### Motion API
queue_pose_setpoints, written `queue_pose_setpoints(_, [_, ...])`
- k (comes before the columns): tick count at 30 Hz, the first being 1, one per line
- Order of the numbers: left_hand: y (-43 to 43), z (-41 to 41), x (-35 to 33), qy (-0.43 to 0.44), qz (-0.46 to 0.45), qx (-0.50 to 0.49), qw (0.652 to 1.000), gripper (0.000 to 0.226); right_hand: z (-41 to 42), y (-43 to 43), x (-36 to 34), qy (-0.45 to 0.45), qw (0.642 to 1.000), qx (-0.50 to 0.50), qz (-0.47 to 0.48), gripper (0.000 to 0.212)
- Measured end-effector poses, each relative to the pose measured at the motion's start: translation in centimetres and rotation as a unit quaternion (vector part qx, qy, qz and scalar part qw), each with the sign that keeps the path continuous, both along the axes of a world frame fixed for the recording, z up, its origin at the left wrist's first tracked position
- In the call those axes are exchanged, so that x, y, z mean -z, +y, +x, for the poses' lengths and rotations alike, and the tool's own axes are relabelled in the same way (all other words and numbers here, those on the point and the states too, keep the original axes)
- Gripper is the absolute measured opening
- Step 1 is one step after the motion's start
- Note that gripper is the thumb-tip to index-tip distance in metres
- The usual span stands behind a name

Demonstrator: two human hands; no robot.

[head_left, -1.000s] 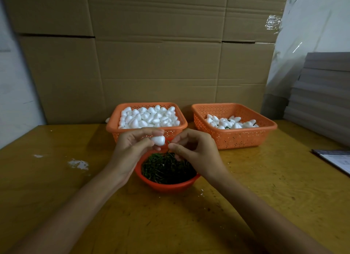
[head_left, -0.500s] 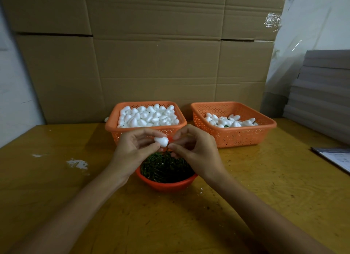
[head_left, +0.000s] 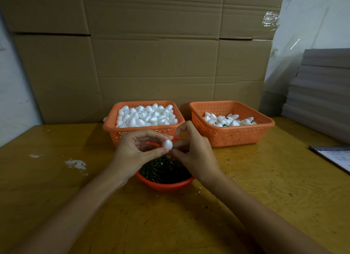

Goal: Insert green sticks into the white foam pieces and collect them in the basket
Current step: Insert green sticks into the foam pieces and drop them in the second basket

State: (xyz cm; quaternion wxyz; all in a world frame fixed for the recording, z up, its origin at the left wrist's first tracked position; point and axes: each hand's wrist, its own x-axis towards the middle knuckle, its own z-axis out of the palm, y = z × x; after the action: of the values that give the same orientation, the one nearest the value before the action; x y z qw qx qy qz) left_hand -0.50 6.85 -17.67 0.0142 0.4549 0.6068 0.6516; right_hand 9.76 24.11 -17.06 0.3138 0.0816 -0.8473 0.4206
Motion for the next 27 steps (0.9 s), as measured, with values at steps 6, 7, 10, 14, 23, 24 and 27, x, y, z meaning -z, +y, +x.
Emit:
queue_pose_setpoints(6, [0.1, -0.2, 0.1, -0.017, 0.003, -0.023, 1.0, 0.028, -0.1, 0.1, -0.1, -0.016, 1.0, -0.014, -0.009, 0.041])
queue_pose_setpoints(7, [0.1, -0.1, 0.1, -0.026, 0.008, -0.017, 0.999, 0.032, -0.1, 0.2, -0.2, -0.01, 1.0, -0.007, -0.009, 0.039])
queue_pose_setpoints(10, [0.2, 0.2, -0.2, -0.069, 0.04, -0.007, 0.997, 0.041, 0.1, 1.3, -1.4, 0.059, 0.995, 0.068, -0.042, 0.029])
queue_pose_setpoints(14, [0.4, 0.5, -0.5, -0.085, 0.07, -0.038, 0.993, 0.027, 1.8, 5.1, -4.4, 0.253, 0.938, 0.223, -0.082, 0.026])
queue_pose_setpoints(23, [0.6, 1.4, -0.5, -0.075, 0.071, -0.024, 0.994, 0.024, 1.4, 13.5, -4.0, 0.166, 0.873, 0.458, -0.036, 0.022])
queue_pose_setpoints(24, [0.5, 1.4, -0.5, -0.076, 0.069, -0.023, 0.994, 0.024, 1.0, 13.9, -3.3, 0.066, 0.879, 0.47, 0.044, 0.025])
queue_pose_setpoints(27, [0.5, 1.2, -0.4, -0.073, 0.06, -0.023, 0.995, 0.023, 0.4, 13.6, -2.1, -0.132, 0.844, 0.47, 0.222, 0.037])
